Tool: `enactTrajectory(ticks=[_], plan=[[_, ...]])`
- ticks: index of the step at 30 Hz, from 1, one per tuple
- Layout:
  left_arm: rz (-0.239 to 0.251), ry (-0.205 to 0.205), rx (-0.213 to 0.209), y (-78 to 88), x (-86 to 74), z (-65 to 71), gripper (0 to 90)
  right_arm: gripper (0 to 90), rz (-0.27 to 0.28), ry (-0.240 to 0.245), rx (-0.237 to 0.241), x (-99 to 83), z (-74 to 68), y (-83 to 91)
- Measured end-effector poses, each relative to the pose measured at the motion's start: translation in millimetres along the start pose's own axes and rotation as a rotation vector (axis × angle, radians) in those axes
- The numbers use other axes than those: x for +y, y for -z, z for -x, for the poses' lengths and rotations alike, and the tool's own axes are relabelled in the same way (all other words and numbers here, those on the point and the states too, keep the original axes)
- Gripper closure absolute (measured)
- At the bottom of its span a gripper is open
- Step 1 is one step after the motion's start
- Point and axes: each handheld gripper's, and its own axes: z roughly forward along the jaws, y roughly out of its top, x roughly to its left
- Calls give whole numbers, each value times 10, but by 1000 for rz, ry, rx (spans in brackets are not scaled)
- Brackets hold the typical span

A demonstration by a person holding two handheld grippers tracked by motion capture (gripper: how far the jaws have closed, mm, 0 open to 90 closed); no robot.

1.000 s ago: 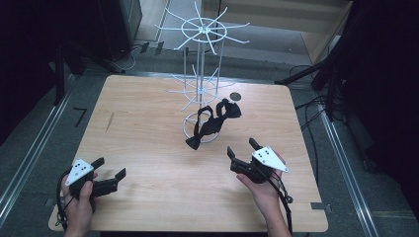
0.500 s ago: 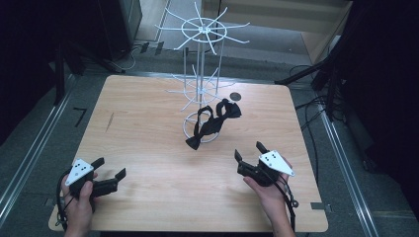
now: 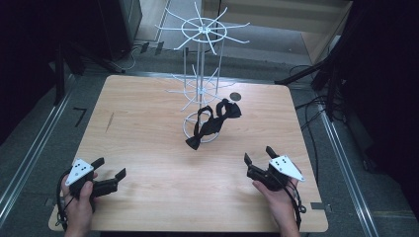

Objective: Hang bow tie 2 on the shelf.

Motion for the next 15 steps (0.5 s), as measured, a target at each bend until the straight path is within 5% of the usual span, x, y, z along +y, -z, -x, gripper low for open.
enactTrajectory(ticks=[15], plan=[[1, -1, 1, 0, -1, 2, 85, 172, -10, -13, -44, -63, 241, 190]])
